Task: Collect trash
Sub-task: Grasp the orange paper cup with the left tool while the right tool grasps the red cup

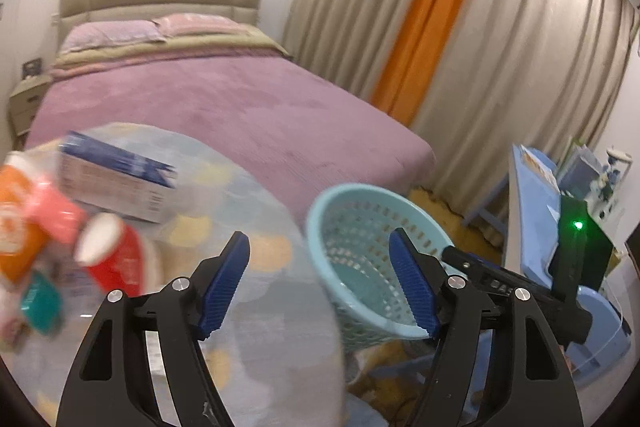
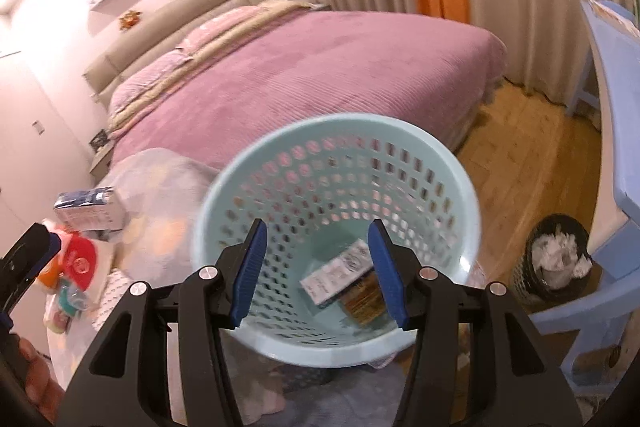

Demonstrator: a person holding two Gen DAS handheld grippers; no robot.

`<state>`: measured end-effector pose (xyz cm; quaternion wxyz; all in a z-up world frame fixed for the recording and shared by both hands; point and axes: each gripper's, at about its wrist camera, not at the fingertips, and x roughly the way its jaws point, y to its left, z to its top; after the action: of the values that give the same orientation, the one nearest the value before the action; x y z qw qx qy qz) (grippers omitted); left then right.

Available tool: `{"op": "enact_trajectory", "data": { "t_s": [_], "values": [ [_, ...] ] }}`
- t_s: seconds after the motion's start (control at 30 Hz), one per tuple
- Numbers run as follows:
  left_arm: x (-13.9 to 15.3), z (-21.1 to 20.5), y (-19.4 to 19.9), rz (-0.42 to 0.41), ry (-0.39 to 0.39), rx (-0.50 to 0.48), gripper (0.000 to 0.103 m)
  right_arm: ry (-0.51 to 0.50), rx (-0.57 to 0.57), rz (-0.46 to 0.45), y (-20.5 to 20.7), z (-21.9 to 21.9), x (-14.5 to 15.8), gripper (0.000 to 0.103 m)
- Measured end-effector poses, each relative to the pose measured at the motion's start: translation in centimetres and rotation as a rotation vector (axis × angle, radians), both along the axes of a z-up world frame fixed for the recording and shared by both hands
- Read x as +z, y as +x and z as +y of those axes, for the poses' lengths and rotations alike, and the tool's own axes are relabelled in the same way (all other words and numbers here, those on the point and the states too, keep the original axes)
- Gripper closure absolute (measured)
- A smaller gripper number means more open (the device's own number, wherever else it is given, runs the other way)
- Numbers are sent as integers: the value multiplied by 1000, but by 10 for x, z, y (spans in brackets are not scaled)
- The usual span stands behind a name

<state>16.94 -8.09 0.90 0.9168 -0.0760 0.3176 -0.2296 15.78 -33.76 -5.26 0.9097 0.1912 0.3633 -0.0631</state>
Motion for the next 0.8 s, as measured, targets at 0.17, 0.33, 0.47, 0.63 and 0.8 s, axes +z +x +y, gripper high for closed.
{"op": "enact_trajectory", "data": {
  "t_s": [0.17, 0.33, 0.47, 0.63, 0.8],
  "values": [
    [14, 50, -8, -40, -6, 105, 29, -30, 96, -65, -1, 42, 22, 54],
    [23, 114, -9, -52, 5, 249, 26, -55, 233, -105, 4, 98, 33, 54],
    [19, 161, -6, -28, 16, 360, 24, -83, 340, -112, 14, 145, 36, 54],
    [9, 205, 5, 16, 7, 443, 22, -124, 470, -96, 31, 204, 30, 54],
    [-14, 233, 21, 95, -16, 467, 22, -161, 547, -70, 41, 244, 19, 49]
  ]
}}
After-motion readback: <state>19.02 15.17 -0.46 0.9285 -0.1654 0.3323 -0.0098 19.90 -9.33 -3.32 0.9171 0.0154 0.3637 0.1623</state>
